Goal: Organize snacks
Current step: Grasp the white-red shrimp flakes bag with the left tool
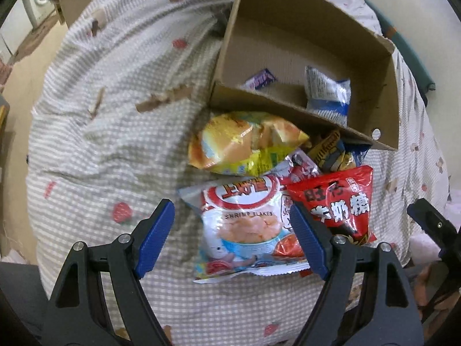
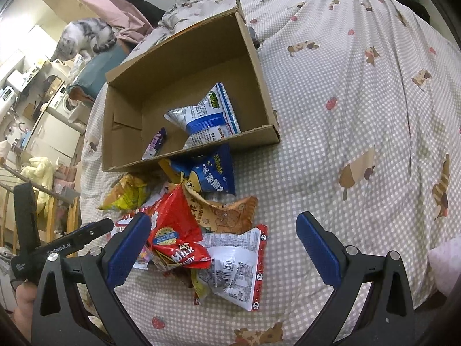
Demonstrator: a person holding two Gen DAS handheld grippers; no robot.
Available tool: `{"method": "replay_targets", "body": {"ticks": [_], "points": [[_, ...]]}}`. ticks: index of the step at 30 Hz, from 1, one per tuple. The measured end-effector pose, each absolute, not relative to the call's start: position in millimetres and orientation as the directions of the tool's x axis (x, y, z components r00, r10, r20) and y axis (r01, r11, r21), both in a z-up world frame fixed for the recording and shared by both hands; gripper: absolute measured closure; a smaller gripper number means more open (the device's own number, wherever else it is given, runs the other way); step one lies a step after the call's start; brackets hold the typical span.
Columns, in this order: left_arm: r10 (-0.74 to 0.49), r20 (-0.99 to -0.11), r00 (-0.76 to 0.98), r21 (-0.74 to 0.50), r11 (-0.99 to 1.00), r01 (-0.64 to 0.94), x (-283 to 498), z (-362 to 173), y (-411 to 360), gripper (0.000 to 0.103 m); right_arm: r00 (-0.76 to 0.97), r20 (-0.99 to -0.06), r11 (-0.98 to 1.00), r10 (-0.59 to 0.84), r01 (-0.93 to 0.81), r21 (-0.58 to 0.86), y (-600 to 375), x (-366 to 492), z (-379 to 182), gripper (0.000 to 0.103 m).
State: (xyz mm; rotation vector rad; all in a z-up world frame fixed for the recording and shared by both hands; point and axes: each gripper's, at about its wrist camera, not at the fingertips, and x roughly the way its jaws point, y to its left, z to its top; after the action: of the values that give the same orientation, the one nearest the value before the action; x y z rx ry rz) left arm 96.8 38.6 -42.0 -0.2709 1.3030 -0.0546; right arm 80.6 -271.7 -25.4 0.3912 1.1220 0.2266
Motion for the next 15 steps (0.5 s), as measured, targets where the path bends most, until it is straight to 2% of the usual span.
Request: {"method": "replay_targets", "body": {"ticks": [11,15], "points": [[-0.263,-0.963,0.062,-0.268,0.959,-0.088,108,-96,5,0.023,0.383,-0.839,0.905,0.388,0.014,0.425,-262,86,-35,0.000],[-0.253,-0.965,0.068,-0.257,0.964,-0.068,107,-98,-2,0.024,0.370,-0.846,0.911,0.384,-0.002,0.412,-254,89,-38,0.000]]}}
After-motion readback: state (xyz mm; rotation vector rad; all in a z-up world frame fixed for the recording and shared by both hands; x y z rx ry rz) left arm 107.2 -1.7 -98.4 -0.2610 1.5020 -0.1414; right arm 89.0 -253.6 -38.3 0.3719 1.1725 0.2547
